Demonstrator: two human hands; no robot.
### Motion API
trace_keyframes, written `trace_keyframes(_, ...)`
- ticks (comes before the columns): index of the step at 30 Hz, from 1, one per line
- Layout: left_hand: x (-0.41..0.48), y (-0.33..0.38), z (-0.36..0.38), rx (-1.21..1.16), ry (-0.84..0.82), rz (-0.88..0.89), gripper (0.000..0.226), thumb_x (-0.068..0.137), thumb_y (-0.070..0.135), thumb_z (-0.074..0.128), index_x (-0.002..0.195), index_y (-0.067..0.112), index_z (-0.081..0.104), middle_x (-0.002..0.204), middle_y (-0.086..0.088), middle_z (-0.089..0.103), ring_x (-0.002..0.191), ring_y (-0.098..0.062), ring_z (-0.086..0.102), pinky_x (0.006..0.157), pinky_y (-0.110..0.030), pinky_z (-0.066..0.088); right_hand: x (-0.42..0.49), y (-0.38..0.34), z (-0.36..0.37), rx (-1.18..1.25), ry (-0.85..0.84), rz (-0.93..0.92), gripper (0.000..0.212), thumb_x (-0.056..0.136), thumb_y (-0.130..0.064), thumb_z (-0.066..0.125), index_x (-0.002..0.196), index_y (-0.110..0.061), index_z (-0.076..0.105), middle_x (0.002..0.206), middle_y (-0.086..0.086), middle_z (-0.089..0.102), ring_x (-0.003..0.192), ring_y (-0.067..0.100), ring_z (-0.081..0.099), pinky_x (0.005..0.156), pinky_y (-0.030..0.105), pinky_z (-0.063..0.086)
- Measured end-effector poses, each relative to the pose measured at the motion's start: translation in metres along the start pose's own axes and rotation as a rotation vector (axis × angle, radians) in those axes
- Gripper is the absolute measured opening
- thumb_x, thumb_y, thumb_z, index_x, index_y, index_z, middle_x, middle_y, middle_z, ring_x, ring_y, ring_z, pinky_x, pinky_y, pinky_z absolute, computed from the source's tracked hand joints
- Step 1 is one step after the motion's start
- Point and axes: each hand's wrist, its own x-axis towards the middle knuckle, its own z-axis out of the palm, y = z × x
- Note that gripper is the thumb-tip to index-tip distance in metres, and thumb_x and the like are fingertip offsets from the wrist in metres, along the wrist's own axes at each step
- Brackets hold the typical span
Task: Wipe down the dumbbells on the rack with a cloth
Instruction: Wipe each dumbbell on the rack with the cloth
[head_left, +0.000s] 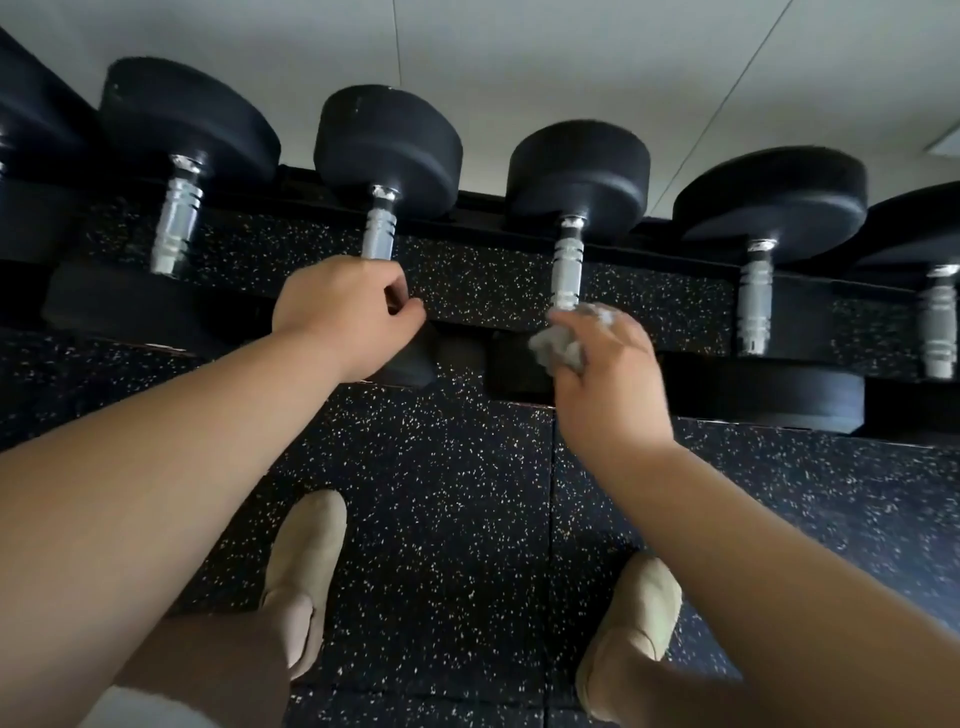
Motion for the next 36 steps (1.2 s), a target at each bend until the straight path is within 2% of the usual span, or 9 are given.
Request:
trace_keyframes(5,-0.001,-0.002,0.000,-0.012,0.009,0.008,0.021,0.092,0.055,0.061,0.085,0.036,0.067,0.081,0.013,0.063,0.077,-0.016,0.060,0.065,-0.032,0.044,-0.003,0.020,-0.005,-0.143,-0.084,-0.410,0.045,0.093,-0.023,0.066,0.137,-0.021,0.065,0.145,0.006,0.055,0.144,0.026,0.041,0.114,0.049,0.042)
trace_keyframes(8,0.000,-0.003,0.001,-0.043,0.014,0.027,0.020,0.092,0.052,0.062,0.082,0.035,0.066,0.079,0.016,0.065,0.076,-0.012,0.061,0.064,-0.031,0.043,-0.013,0.046,-0.023,0.017,-0.124,0.047,0.050,0.100,-0.045,0.053,0.149,-0.038,0.046,0.153,-0.009,0.040,0.136,0.016,0.043,0.110,0.034,0.041)
trace_keyframes(12,-0.001,-0.004,0.002,-0.043,0.031,0.030,0.018,0.092,0.048,0.064,0.080,0.034,0.066,0.078,0.018,0.064,0.075,-0.010,0.059,0.063,-0.030,0.040,-0.003,0.045,-0.018,0.342,-0.065,0.529,0.031,0.102,-0.052,0.039,0.129,-0.044,0.052,0.125,-0.005,0.060,0.109,0.022,0.061,0.094,0.041,0.051)
trace_keyframes(14,-0.001,-0.003,0.002,-0.035,0.035,0.026,0.018,0.092,0.048,0.064,0.082,0.034,0.066,0.078,0.017,0.064,0.076,-0.011,0.059,0.064,-0.031,0.041,0.004,0.030,-0.011,0.318,0.038,0.412,0.021,0.100,-0.045,0.039,0.113,-0.038,0.054,0.121,-0.004,0.057,0.103,0.015,0.056,0.087,0.033,0.046)
trace_keyframes(18,0.000,-0.002,0.001,-0.017,0.032,0.023,0.020,0.093,0.052,0.062,0.087,0.034,0.068,0.083,0.014,0.065,0.078,-0.017,0.058,0.066,-0.032,0.039,0.004,0.004,-0.008,0.193,-0.007,0.043,0.043,0.102,-0.030,0.054,0.145,-0.030,0.053,0.139,-0.011,0.045,0.114,0.003,0.049,0.090,0.000,0.035)
trace_keyframes(22,0.000,-0.003,0.004,-0.011,0.034,0.028,0.020,0.093,0.051,0.062,0.085,0.033,0.068,0.082,0.013,0.067,0.078,-0.018,0.059,0.065,-0.032,0.041,0.001,0.024,-0.011,0.085,-0.054,0.016,0.064,0.086,-0.040,0.064,0.148,-0.036,0.048,0.135,-0.013,0.049,0.119,0.008,0.051,0.099,0.023,0.044)
trace_keyframes(29,0.001,-0.004,0.003,-0.022,0.025,0.026,0.021,0.091,0.050,0.060,0.081,0.033,0.066,0.077,0.015,0.065,0.075,-0.015,0.060,0.065,-0.032,0.043,0.023,0.035,-0.020,0.363,0.003,0.448,0.016,0.099,-0.026,0.050,0.107,-0.030,0.064,0.086,-0.003,0.067,0.065,0.013,0.058,0.045,0.017,0.042)
trace_keyframes(33,0.000,-0.002,0.002,-0.032,0.032,0.025,0.021,0.090,0.051,0.061,0.081,0.033,0.067,0.074,0.016,0.063,0.071,-0.012,0.059,0.063,-0.031,0.042,0.059,0.032,-0.030,0.272,-0.004,0.643,0.026,0.102,-0.033,0.045,0.101,-0.017,0.066,0.094,0.004,0.069,0.086,0.026,0.063,0.070,0.032,0.044)
trace_keyframes(36,-0.001,-0.002,0.001,-0.031,0.035,0.018,0.020,0.091,0.051,0.063,0.082,0.034,0.067,0.073,0.016,0.061,0.066,-0.006,0.055,0.058,-0.028,0.040,0.100,0.015,-0.030,0.198,0.098,0.489,0.033,0.106,-0.033,0.038,0.108,-0.013,0.063,0.109,0.013,0.067,0.097,0.033,0.061,0.079,0.035,0.045)
